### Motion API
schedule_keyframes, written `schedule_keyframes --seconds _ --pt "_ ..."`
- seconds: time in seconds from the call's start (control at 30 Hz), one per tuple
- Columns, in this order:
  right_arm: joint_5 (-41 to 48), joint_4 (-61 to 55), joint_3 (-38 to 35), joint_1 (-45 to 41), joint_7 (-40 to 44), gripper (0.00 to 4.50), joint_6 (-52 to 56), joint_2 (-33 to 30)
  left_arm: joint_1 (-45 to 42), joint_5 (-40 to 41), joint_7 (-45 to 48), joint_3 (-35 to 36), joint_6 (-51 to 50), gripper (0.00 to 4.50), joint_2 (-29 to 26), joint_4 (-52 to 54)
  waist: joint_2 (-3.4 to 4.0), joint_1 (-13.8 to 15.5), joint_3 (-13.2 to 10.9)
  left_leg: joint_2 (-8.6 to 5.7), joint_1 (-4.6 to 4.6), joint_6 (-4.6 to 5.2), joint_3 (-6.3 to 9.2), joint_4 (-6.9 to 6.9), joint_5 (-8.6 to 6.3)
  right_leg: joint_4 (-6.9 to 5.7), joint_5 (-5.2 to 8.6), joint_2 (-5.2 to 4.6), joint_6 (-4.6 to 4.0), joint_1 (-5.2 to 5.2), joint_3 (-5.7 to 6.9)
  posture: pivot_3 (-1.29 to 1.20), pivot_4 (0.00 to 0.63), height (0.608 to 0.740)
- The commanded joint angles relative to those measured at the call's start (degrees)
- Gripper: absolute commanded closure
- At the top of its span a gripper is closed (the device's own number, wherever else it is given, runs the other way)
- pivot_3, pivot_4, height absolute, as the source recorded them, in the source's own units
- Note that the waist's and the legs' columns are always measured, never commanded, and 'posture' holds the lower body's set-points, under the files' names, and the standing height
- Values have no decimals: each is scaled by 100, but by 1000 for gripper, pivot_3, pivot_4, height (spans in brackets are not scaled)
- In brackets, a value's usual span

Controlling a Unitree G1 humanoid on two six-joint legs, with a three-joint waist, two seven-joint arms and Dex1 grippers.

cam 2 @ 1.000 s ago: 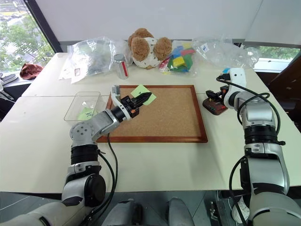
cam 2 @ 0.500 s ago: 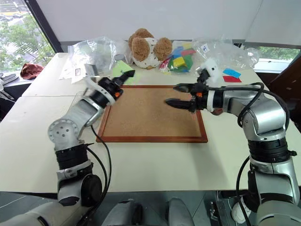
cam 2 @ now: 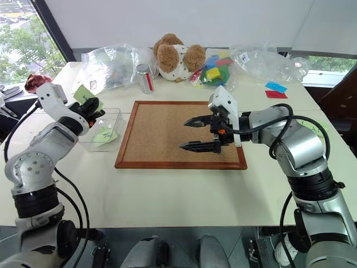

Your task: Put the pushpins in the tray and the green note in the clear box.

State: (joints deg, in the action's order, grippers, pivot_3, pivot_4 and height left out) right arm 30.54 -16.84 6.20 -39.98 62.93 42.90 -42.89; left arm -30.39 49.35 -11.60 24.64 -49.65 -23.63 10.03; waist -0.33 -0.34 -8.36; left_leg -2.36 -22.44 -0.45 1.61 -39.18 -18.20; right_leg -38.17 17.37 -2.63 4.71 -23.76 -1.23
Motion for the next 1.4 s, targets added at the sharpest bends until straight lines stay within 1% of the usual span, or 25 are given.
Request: schedule_keyframes --seconds 0.03,0.13,0.17,0.3,0.33,0.37,0.43,0.6,0.63,0.87,1.07,1.17,1.23,1.27,1.33,1.4 --pt "-10 -186 -95 -32 -170 1082 -54 32 -197 -307 125 100 97 4500 -206 -499 -1 -9 -1 0 0 0 0 0 0 0 0 0 0 -1 0 0 150 740" --pt "-48 -260 -105 42 -263 1082 -116 9 -314 -488 100 77 -131 4500 -317 -1071 -6 -8 -3 0 -1 0 1 1 0 0 0 0 0 -1 1 0 150 740" --pt "-41 -292 -117 69 -284 1082 -113 2 -358 -535 229 3 -216 4500 -396 -1231 -6 -14 -4 0 -1 0 1 1 0 0 0 0 0 -1 1 0 150 740" --pt "-37 -380 -154 149 -396 1082 -83 -16 -640 -486 474 64 -598 4500 -511 -1782 -8 -18 -5 0 -3 0 2 3 0 0 0 0 0 -4 2 0 150 740" --pt "-38 -392 -170 169 -429 1033 -78 -22 -708 -517 519 51 -719 3977 -559 -1901 -8 -21 -5 0 -3 0 2 3 0 -1 0 0 0 -4 2 0 150 740" --pt "-42 -403 -184 188 -464 1033 -75 -27 -764 -563 548 35 -826 3647 -609 -2005 -9 -23 -5 0 -3 0 2 2 0 -1 0 0 0 -4 2 0 150 740" --pt "-42 -414 -193 207 -506 1033 -81 -35 -827 -614 605 33 -940 2745 -652 -2096 -10 -27 -5 0 -3 0 3 3 0 -1 0 0 0 -5 2 0 150 740" --pt "-101 -370 -189 250 -628 1033 -121 -25 -977 -561 867 71 -1337 214 -823 -2028 -10 -35 -6 0 -3 0 3 4 0 -2 0 0 0 -8 1 0 150 740" --pt "-110 -357 -191 259 -648 1033 -133 -18 -988 -528 936 82 -1423 93 -874 -1930 -10 -38 -6 0 -4 0 2 4 0 -2 0 0 0 -8 1 0 150 740" --pt "-140 -276 -206 299 -686 1033 -229 -34 -1146 53 1469 305 -2301 93 -1317 -981 -11 -35 -6 0 -8 0 3 5 0 -3 0 -1 0 -13 0 0 150 740" --pt "-169 -174 -273 285 -702 1033 -270 -126 -1309 329 1739 415 -2742 93 -1540 -531 -11 -34 -6 0 -8 0 2 5 0 -3 0 -1 0 -13 0 0 150 740" --pt "-121 -202 -420 350 -691 1033 -216 -259 -1398 653 2316 148 -2739 93 -1567 -156 -12 -28 -7 0 -8 0 3 5 0 -2 0 -1 0 -13 0 0 150 740" --pt "-57 -235 -601 448 -698 1033 -119 -396 -1375 660 2451 -78 -2697 93 -1424 -20 -13 2 -7 0 -9 0 3 5 0 -2 0 -2 0 -12 1 0 150 740" --pt "-18 -250 -700 503 -711 1033 -61 -462 -1261 631 2642 -299 -2646 93 -1441 134 -12 1 -7 0 -9 1 3 5 -1 0 0 -4 0 -9 1 0 150 740" --pt "59 -313 -890 623 -729 1033 29 -601 -969 616 3200 -795 -2505 93 -1573 528 -12 -23 -7 -1 -8 1 3 6 -1 2 0 -5 0 -8 1 0 150 740" --pt "135 -418 -1051 750 -744 1033 127 -729 -618 451 3890 -1278 -2145 93 -1841 886 -11 -47 -8 0 -8 1 2 8 -1 2 0 -5 0 -9 0 0 150 740"
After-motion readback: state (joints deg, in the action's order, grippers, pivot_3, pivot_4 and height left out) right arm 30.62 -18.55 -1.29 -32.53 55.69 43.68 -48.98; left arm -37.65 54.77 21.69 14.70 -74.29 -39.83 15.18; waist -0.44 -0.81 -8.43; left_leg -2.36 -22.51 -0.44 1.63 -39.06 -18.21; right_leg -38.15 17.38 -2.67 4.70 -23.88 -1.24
